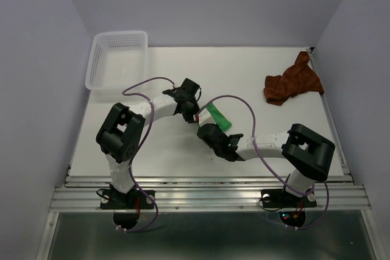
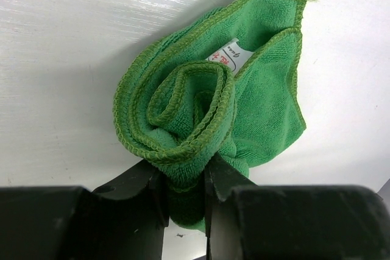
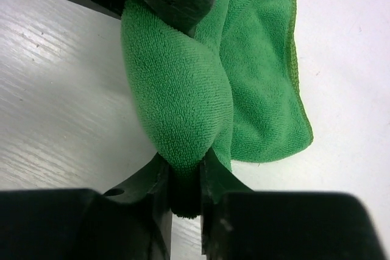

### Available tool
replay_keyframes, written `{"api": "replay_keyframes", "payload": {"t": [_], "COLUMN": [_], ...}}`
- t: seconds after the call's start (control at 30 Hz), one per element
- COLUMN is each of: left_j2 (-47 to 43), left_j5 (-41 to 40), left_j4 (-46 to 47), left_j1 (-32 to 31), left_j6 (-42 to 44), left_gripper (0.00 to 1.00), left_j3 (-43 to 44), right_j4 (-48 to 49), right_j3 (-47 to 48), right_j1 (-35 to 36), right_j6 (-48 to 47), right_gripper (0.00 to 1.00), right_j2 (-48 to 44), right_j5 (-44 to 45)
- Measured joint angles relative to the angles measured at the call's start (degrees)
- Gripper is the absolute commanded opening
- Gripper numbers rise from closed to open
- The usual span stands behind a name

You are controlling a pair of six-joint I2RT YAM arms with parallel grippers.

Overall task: Roll the towels
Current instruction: Roll the towel

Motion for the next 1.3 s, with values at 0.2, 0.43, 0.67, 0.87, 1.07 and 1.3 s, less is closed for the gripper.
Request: {"api": "replay_keyframes", "payload": {"t": [0.2, 0.43, 0.67, 0.87, 1.07, 1.3], "left_j2": [-0.33, -4.2, -10.12, -11.5, -12.0, -11.61], "left_j5": [-0.72, -0.96, -0.57, -0.33, 0.31, 1.73], "left_j4": [-0.22, -0.87, -0.92, -0.24, 0.57, 3.13], "left_j1": [0.04, 0.13, 0.33, 0.42, 0.72, 0.81], "left_j6": [-0.02, 0.94, 2.51, 3.56, 4.74, 6.32], "left_gripper": [0.7, 0.91, 0.94, 0.98, 0.99, 0.99], "left_j3": [0.0, 0.0, 0.0, -0.52, -2.51, -3.45], "right_j4": [1.49, 3.48, 4.72, 6.43, 6.84, 7.13], "right_j3": [-1.22, -5.07, -5.95, -2.86, 0.48, 3.19], "right_j1": [-2.58, -13.92, -23.71, -32.44, -39.17, -44.26], "right_j6": [3.19, 7.82, 11.8, 16.94, 23.04, 32.17], "right_gripper": [0.01, 0.01, 0.01, 0.02, 0.02, 0.03], "right_j2": [-1.11, -7.17, -7.3, -1.01, 4.9, 10.99], "right_j5": [-4.63, -24.0, -41.99, -58.07, -71.23, -82.93]}}
